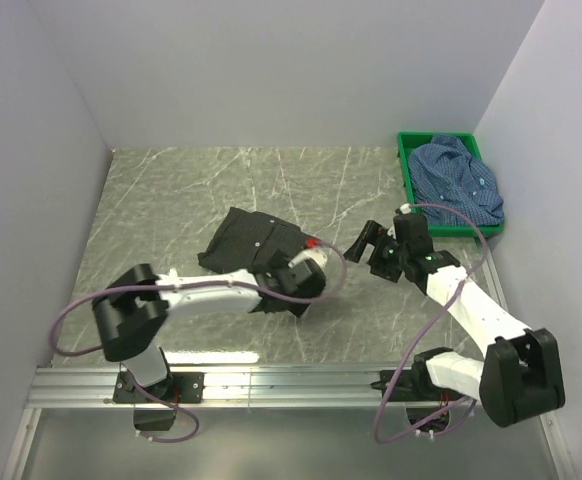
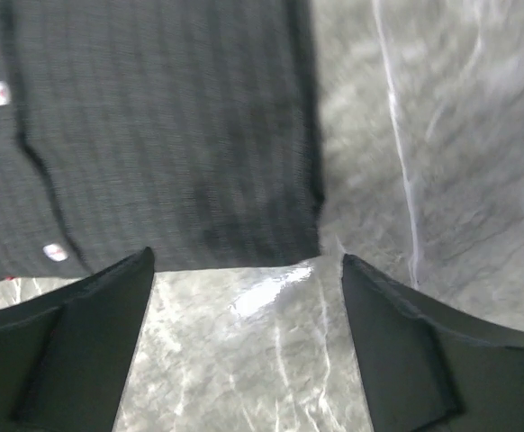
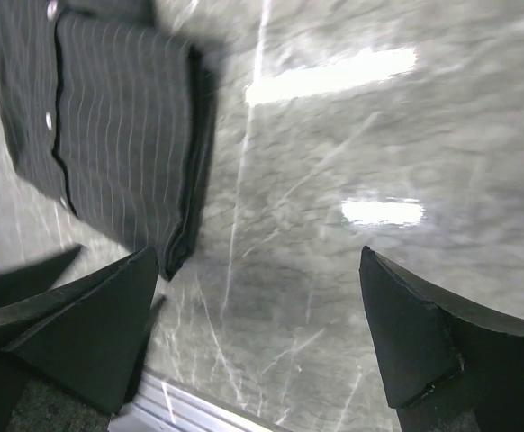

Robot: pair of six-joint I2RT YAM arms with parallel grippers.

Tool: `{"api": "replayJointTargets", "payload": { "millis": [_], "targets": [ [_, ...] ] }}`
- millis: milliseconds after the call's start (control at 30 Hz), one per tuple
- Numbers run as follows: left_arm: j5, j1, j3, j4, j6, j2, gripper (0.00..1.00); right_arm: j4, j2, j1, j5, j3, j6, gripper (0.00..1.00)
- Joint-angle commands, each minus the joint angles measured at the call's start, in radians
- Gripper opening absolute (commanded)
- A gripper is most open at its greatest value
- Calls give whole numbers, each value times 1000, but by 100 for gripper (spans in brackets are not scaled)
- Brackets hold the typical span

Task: Fold and stack the long sleeve shirts
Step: Neatly place the folded shirt to the corner

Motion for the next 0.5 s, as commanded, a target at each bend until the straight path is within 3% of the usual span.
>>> {"api": "replayJointTargets", "payload": {
  "millis": [0,167,267,367,400,467],
  "targets": [
    [-130,-53,44,42,95,72,87,-3,-57,-46,18,-21,24,100],
    [-137,-72,30,74,123,158,80,9,-93,-83,-14,-52,23,100],
    [-161,-78,39,77,123,196,70,47,-94,-88,-65,-75,33,100],
    [-180,-78,35,100,123,206,53,116,-80,-88,-130,-110,65,99],
    [-180,-78,33,103,123,204,41,142,-65,-88,-147,-134,78,99],
    [-183,-78,29,106,111,192,25,247,-41,-86,-206,-165,134,99]
  ]
}}
